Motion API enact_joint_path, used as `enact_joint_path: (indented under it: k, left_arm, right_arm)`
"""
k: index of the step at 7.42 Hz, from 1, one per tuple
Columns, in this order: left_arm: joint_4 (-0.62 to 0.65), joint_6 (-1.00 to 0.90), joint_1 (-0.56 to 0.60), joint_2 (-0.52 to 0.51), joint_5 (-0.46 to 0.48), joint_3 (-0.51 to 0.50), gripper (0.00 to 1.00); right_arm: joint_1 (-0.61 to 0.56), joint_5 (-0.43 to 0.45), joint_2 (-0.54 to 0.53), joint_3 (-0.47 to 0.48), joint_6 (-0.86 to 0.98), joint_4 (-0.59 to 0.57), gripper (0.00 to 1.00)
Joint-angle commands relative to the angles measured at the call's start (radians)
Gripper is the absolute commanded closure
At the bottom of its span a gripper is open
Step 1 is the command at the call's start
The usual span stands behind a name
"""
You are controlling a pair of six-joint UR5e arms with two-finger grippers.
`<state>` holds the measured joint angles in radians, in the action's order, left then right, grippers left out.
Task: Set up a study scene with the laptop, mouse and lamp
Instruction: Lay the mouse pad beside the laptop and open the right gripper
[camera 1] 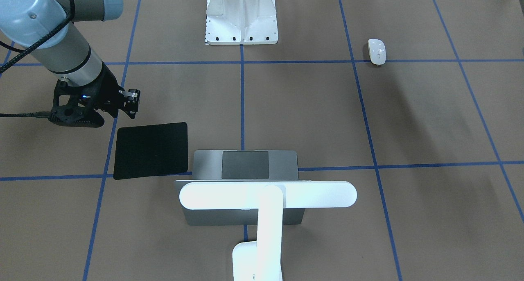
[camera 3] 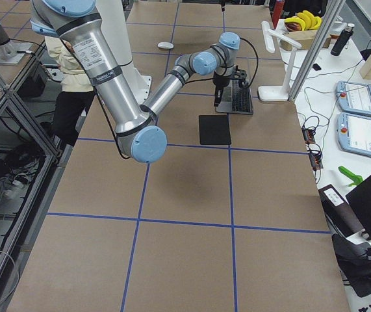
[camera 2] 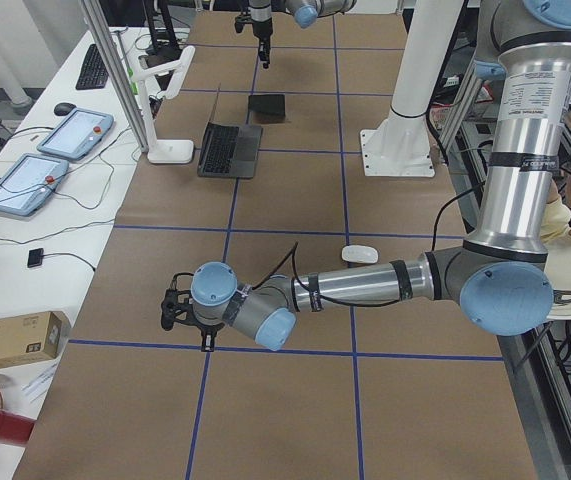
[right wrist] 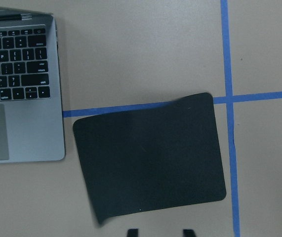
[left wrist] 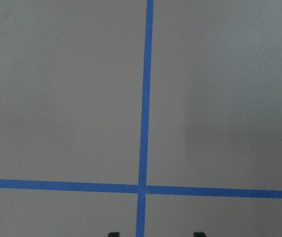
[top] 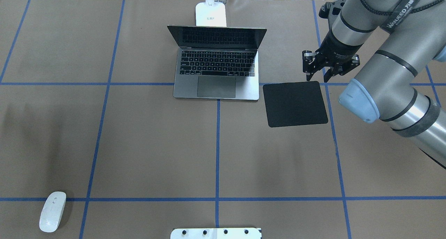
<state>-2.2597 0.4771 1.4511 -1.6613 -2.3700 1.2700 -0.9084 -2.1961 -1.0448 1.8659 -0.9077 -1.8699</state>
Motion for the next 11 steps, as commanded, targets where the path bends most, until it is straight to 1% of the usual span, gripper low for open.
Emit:
enact_joint_path:
  k: [1,3,4,5,7,8,9,10,11]
  left_arm:
    - [0.0,0.0,-0.001,-0.002,0.0,0.0,0.41]
    - [0.023,0.04,-0.004,-0.008,0.003,0.009,0.41]
    - [0.047,0.111,-0.049,-0.006,0.005,0.056,0.4]
    - [0.054,0.191,-0.09,-0.002,0.008,0.11,0.39]
    - [0.061,0.314,-0.171,0.017,0.011,0.185,0.39]
    - [0.087,0.374,-0.217,0.024,0.012,0.243,0.38]
    - [0.154,0.409,-0.242,0.044,0.014,0.324,0.38]
    - [0.248,0.432,-0.271,0.07,0.017,0.426,0.37]
    - [0.299,0.457,-0.296,0.099,0.017,0.509,0.34]
  right_arm:
    - [0.002,0.004,0.0,-0.001,0.0,0.0,0.0]
    - [0.008,0.015,-0.021,-0.004,0.015,0.0,0.0]
    - [0.009,0.044,-0.05,-0.004,0.029,0.0,0.0]
    - [0.008,0.053,-0.082,-0.004,0.099,0.0,0.0]
    - [-0.016,0.053,-0.161,-0.017,0.269,0.003,0.0]
    - [-0.033,0.052,-0.191,-0.03,0.344,0.003,0.0]
    - [-0.053,0.05,-0.213,-0.045,0.405,0.003,0.0]
    - [-0.072,0.049,-0.243,-0.06,0.482,0.002,0.0]
    - [-0.087,0.045,-0.273,-0.06,0.553,0.002,0.0]
